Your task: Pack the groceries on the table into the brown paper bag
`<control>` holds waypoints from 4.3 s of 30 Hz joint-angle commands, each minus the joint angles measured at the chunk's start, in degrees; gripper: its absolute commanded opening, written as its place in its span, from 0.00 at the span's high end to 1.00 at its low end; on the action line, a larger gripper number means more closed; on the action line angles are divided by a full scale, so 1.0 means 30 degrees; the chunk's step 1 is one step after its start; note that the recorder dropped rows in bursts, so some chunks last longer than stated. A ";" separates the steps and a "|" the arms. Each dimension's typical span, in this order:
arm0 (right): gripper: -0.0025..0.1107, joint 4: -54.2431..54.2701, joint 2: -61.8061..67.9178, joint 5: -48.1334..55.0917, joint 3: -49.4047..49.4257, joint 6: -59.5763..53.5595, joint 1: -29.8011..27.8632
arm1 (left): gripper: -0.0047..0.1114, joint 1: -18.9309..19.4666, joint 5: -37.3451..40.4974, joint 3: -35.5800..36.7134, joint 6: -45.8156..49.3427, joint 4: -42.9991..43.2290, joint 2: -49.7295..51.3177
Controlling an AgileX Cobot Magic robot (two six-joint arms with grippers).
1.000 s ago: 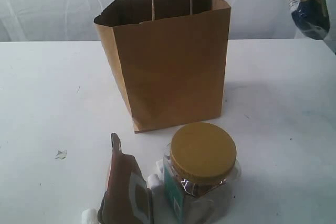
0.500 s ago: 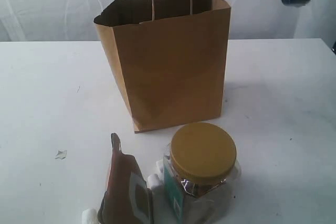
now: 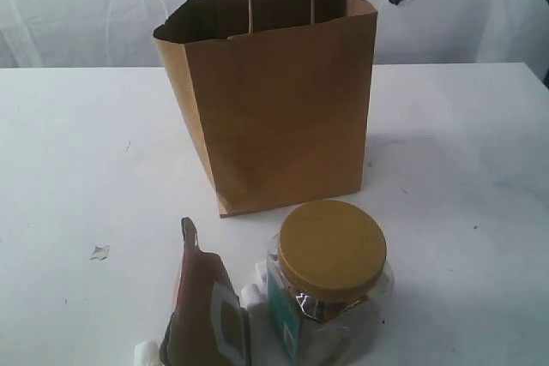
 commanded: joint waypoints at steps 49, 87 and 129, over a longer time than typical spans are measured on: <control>0.98 -0.0924 -0.2369 0.1512 -0.0270 0.2860 0.1347 | 0.96 -0.0026 -0.0007 0.0051 -0.0031 -0.0011 -0.0085; 0.98 -0.9145 -0.5648 0.1512 -0.0201 0.8715 0.0313 | 0.96 -0.0026 -0.0007 0.0051 -0.0031 -0.0011 -0.0085; 0.98 -0.0418 -0.4034 -0.0551 -0.0201 -0.1408 0.4355 | 0.96 -0.0026 -0.0007 0.0051 -0.0031 -0.0011 -0.0085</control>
